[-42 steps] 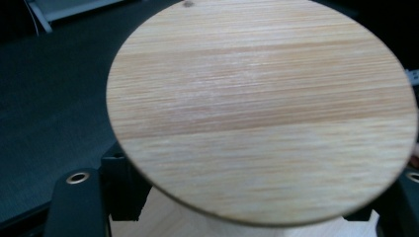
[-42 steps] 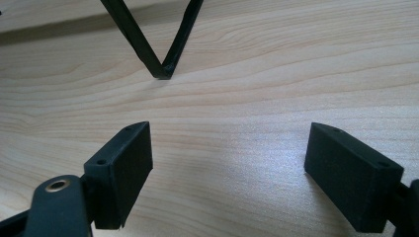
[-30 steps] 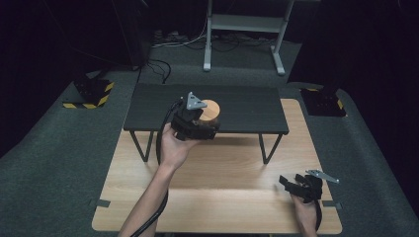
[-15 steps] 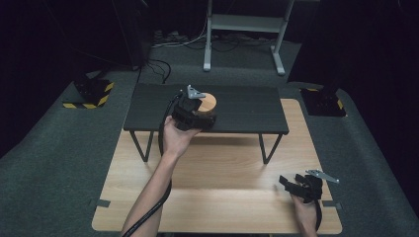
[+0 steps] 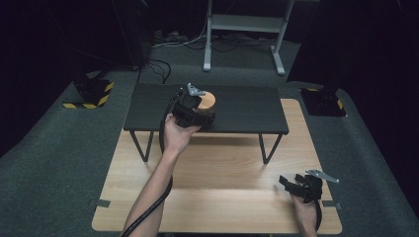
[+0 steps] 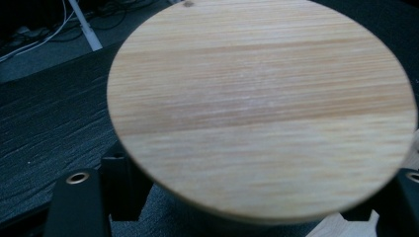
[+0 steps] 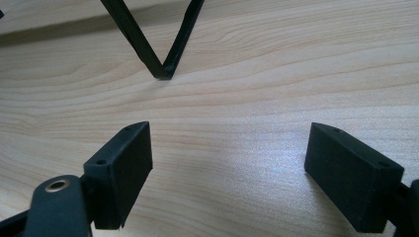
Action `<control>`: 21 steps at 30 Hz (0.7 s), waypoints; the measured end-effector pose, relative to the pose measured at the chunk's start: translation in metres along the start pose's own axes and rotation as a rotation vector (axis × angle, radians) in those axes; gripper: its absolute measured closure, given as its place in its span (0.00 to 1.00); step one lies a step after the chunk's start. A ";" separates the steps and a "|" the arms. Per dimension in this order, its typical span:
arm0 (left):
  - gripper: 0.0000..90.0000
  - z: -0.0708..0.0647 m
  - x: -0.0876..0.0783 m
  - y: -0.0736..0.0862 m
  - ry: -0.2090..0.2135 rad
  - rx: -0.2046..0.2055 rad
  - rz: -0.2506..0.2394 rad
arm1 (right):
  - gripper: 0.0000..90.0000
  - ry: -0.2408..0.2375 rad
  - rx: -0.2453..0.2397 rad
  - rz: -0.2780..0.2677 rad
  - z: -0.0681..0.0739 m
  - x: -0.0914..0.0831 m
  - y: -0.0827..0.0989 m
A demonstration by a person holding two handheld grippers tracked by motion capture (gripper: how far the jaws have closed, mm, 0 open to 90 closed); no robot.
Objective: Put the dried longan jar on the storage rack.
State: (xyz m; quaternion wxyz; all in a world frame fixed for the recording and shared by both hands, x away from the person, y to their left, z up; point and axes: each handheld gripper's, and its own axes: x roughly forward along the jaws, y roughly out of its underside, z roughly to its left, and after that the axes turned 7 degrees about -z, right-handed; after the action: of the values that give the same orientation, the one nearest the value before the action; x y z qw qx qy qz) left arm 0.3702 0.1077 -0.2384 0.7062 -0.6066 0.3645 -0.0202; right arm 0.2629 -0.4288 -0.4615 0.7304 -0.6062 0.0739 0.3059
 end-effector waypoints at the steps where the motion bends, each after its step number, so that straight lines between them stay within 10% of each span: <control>1: 0.28 0.000 0.000 0.001 0.001 -0.003 -0.002 | 0.20 0.000 0.000 0.000 0.000 0.000 0.000; 21: 0.05 0.010 -0.012 0.008 0.043 -0.042 -0.031 | 0.20 -0.006 0.007 -0.002 -0.002 0.000 0.000</control>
State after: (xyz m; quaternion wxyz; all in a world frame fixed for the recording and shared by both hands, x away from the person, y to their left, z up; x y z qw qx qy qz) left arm 0.3637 0.1242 -0.2391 0.6850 -0.6263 0.3705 -0.0365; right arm 0.2627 -0.4304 -0.4621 0.7330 -0.6028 0.0723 0.3067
